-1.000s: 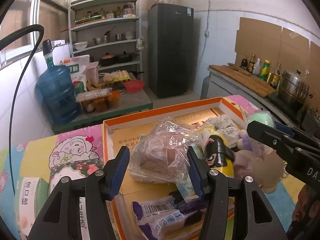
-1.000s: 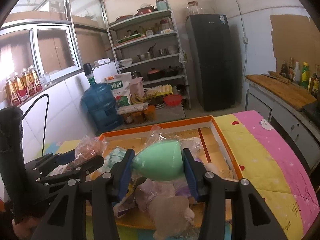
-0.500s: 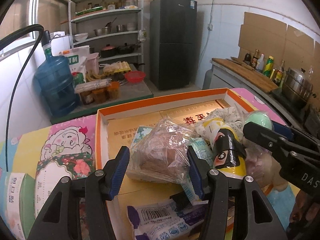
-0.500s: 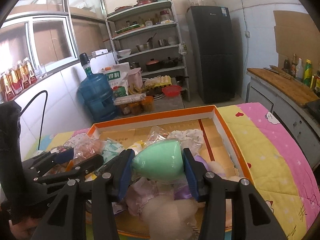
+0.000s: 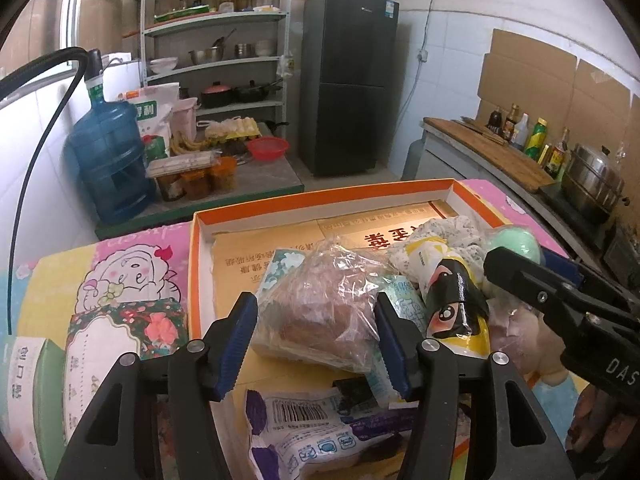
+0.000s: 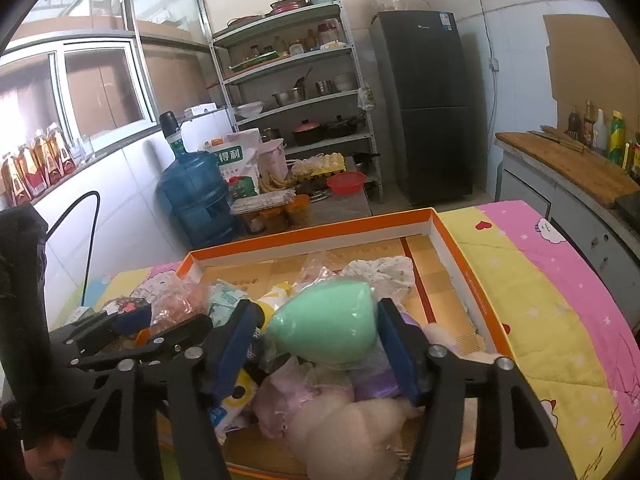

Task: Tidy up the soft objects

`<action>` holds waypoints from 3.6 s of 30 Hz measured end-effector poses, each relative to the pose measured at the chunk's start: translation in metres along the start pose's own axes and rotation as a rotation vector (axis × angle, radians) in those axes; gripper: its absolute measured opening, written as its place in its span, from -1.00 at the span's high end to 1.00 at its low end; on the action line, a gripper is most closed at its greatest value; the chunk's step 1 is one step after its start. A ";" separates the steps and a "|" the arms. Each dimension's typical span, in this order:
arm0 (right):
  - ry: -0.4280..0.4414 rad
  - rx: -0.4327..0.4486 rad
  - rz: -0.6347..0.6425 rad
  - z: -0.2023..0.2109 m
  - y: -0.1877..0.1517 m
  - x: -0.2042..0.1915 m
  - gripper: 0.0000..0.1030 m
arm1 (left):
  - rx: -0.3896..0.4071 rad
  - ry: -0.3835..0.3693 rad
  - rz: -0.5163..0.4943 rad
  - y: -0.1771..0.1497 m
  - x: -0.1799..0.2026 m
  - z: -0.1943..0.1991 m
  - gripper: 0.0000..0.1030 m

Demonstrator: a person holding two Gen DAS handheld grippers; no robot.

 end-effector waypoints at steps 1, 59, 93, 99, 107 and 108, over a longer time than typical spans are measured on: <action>-0.001 0.005 0.000 0.001 0.000 -0.001 -0.21 | 0.001 0.004 0.000 -0.001 0.000 0.001 -0.23; 0.042 0.091 0.139 0.087 -0.019 -0.134 -0.22 | 0.189 0.169 0.180 -0.055 -0.099 0.177 -0.34; -0.099 0.138 0.232 0.145 -0.085 -0.225 -0.22 | 0.282 0.270 0.174 -0.138 -0.140 0.289 -0.34; -0.103 0.158 0.243 0.154 -0.091 -0.233 -0.22 | 0.283 0.267 0.176 -0.144 -0.140 0.299 -0.34; -0.088 0.167 0.242 0.161 -0.092 -0.234 -0.22 | 0.295 0.272 0.187 -0.145 -0.140 0.306 -0.34; -0.085 0.168 0.242 0.162 -0.092 -0.234 -0.22 | 0.296 0.274 0.186 -0.146 -0.140 0.307 -0.34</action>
Point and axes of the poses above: each gripper's, at about its wrist camera, not at the fingertips, and z roughly against the way its jaws point, x to its right, y to its top, the point moved 4 cm from there along -z, roughly the way its jaws point, and after that the axes turned 8 degrees about y, right-handed, at the moved point
